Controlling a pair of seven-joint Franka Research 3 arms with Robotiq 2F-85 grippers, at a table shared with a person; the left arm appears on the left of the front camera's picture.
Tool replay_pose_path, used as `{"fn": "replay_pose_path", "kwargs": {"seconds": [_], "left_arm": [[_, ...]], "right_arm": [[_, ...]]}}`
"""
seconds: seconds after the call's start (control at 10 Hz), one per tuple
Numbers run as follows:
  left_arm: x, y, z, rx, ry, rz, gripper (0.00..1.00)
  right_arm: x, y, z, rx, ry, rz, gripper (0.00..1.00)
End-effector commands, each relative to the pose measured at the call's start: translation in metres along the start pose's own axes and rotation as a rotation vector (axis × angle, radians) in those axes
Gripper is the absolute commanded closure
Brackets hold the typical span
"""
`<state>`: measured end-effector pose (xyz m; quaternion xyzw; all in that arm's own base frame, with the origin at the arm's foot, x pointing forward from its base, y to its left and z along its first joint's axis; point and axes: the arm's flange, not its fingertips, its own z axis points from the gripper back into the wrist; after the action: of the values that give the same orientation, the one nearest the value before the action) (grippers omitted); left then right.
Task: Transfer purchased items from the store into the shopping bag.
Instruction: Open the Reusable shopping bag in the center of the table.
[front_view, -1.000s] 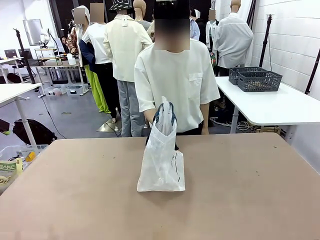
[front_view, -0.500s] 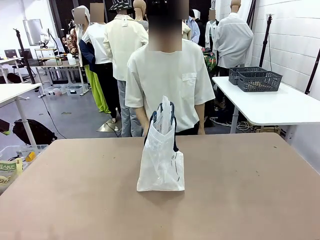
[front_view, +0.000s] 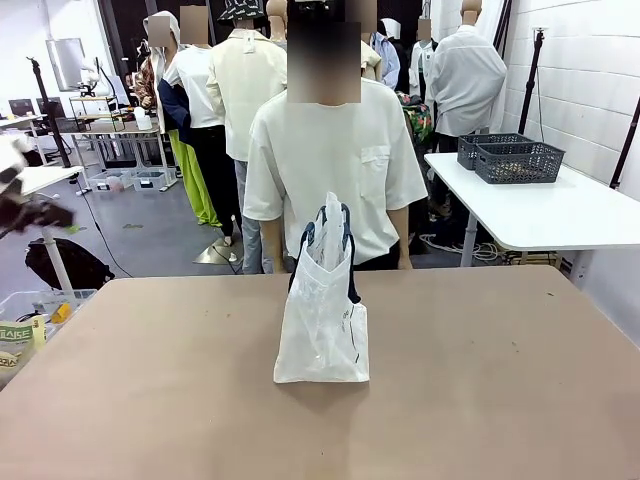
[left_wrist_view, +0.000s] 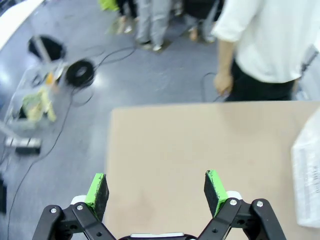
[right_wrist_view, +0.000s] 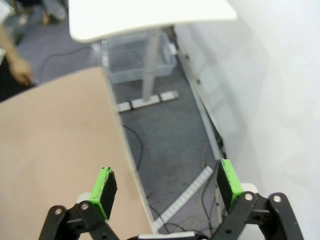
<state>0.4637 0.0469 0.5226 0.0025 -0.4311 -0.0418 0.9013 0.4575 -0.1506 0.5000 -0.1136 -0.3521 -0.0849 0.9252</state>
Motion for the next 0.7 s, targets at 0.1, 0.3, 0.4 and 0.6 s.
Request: {"fn": "replay_pose_path", "kwargs": {"seconds": [0.1,0.3,0.4,0.6], "left_arm": [[0.075,-0.065,-0.037,-0.210,-0.060,-0.137,0.00],[0.117,-0.127,-0.039,-0.336,-0.093,-0.154,0.00],[0.126,-0.148,-0.038,-0.347,-0.078,-0.110,0.00],[0.122,-0.183,-0.037,-0.409,-0.044,-0.032,0.00]], "right_arm": [[0.038,0.083,0.064,0.297,-0.049,0.190,0.00],[0.051,0.142,0.110,0.545,-0.025,0.306,0.00],[0.049,0.162,0.122,0.543,-0.026,0.352,0.00],[0.045,0.192,0.121,0.553,0.020,0.363,0.00]]}}
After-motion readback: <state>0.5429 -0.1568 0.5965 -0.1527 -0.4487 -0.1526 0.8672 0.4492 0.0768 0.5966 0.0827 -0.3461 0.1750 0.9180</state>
